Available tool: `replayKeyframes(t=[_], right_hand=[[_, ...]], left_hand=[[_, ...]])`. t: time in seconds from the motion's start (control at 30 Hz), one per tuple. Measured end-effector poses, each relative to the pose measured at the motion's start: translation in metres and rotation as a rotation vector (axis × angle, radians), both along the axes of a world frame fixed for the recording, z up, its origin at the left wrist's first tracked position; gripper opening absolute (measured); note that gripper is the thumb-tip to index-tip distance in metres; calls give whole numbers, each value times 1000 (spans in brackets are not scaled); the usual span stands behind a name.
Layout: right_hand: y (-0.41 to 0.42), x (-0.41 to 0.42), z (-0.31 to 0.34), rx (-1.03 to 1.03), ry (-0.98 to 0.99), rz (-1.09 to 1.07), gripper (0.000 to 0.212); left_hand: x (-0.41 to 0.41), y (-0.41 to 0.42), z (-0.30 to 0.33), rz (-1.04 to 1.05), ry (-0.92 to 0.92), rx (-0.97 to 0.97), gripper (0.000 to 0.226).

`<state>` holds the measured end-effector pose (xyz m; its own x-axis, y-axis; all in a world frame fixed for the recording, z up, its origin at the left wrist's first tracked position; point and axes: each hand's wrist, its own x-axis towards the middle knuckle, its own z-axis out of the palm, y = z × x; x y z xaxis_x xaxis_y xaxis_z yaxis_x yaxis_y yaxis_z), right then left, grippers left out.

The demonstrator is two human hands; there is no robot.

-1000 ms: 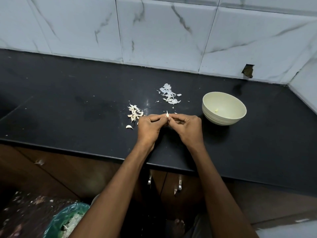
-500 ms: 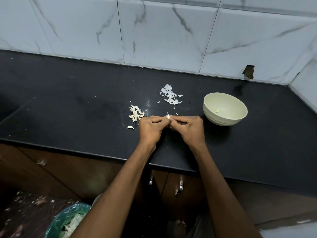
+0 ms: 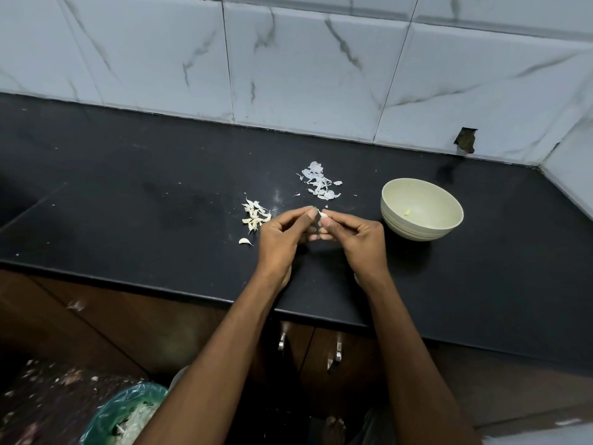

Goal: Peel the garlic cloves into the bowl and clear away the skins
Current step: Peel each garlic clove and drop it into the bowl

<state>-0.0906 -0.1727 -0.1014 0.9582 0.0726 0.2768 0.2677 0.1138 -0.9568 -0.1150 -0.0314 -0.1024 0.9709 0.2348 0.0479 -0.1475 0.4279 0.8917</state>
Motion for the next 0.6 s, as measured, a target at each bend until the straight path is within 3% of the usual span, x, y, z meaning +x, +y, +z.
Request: replayKeyframes(t=[0.27,0.6], right_hand=[[-3,-2,3,91,110,91,14],[-3,-3,3,72,112,100,24]], left_hand=[[1,2,-1,6,-5,42,17],[-2,-1,-2,97,-64,217,13]])
